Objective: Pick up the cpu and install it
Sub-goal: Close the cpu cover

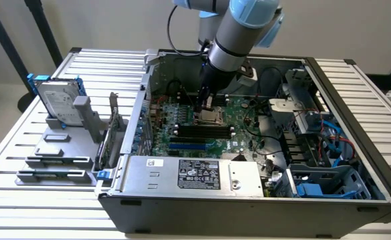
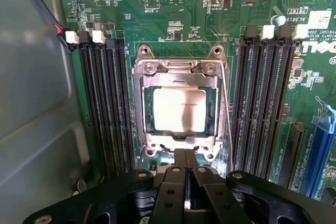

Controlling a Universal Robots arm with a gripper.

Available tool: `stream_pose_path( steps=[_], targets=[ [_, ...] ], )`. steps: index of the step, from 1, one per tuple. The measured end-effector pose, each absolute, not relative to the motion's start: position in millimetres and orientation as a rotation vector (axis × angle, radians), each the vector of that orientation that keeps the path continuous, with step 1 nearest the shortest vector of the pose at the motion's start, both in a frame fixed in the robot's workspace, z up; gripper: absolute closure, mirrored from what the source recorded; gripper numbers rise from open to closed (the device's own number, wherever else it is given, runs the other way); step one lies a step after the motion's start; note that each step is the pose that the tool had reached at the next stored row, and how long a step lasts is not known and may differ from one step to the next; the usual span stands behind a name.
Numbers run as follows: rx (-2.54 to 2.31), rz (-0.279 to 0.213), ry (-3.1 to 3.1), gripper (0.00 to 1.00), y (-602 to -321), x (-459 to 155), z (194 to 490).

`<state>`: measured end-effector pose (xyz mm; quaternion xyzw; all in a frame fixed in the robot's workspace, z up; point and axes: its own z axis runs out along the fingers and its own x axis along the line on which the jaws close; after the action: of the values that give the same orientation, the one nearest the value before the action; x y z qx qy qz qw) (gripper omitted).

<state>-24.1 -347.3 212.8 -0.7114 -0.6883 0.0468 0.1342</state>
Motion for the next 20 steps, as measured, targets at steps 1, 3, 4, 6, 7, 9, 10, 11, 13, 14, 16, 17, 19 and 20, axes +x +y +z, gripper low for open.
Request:
stream_pose_path(
  steps=[1,3,4,6,7,9,10,11,13,14,16,17,19,20],
  targets=[
    [-2.062,0.135,-1.995,0.89,-347,-24,211],
    [-2.059,0.131,-1.994,0.89,-347,-25,208],
    [-2.057,0.128,-1.993,0.89,-347,-25,207],
    [-2.053,0.121,-1.990,0.89,-347,-25,205],
    [-2.051,0.118,-1.989,0.89,-347,-25,204],
    [-2.047,0.111,-1.987,0.89,-347,-26,202],
    [-2.045,0.108,-1.986,0.89,-347,-26,201],
    [-2.044,0.106,-1.985,0.89,-347,-26,200],
    [-2.043,0.104,-1.985,0.89,-347,-26,199],
    [-2.042,0.103,-1.984,0.89,-347,-26,199],
    [-2.040,0.101,-1.983,0.89,-347,-26,201],
    [-2.040,0.101,-1.982,0.89,-348,-27,204],
    [-2.040,0.101,-1.982,0.89,-349,-28,209],
    [-2.039,0.101,-1.982,0.89,-349,-29,211]
  ],
)
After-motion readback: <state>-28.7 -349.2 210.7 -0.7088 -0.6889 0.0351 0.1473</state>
